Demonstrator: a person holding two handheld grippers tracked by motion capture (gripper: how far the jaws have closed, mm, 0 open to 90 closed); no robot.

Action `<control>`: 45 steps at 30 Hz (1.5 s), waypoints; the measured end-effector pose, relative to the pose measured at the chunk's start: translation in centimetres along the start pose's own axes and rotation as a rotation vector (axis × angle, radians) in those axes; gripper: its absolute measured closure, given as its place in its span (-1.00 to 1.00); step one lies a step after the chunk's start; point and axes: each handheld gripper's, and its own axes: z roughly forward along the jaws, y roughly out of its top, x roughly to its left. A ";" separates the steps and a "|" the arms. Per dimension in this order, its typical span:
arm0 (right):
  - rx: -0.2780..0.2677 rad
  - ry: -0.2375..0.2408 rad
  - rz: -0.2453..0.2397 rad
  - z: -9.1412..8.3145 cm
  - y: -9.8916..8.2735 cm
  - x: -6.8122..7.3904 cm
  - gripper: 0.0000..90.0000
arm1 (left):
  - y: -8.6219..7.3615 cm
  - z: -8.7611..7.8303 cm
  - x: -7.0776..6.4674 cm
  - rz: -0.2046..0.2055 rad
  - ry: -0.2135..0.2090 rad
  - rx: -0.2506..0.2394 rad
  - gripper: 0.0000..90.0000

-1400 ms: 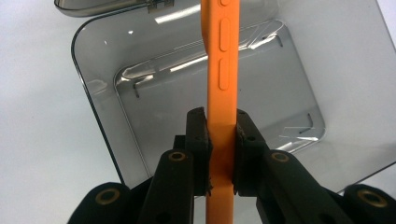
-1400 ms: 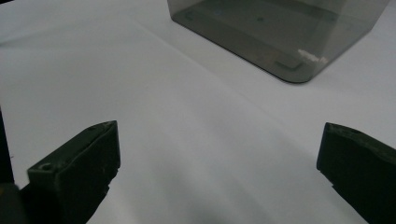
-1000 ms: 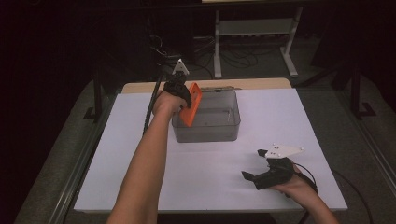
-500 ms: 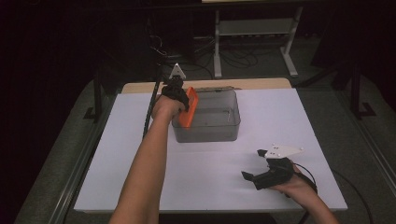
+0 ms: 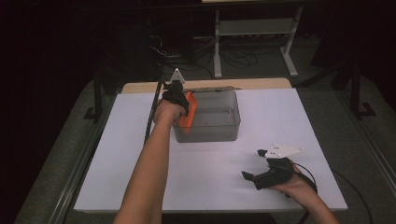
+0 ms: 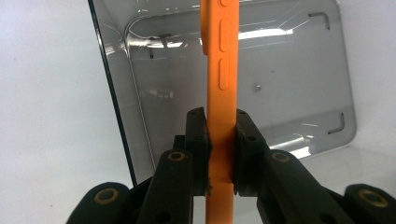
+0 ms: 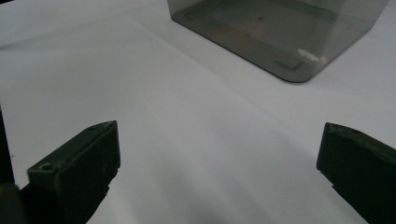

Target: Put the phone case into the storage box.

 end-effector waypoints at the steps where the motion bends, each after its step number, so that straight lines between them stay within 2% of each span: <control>1: 0.001 0.000 0.000 0.0 0.0 0.0 -1.00 | 0.0 0.1 0.0 -0.003 0.000 0.001 0.76; 14: 0.001 0.001 0.002 0.0 0.0 0.0 -1.00 | -0.4 1.0 0.3 -0.026 0.003 0.013 0.76; 45: 0.000 0.002 -0.002 0.0 0.0 0.0 -1.00 | -0.9 1.9 0.5 -0.032 0.022 0.029 0.75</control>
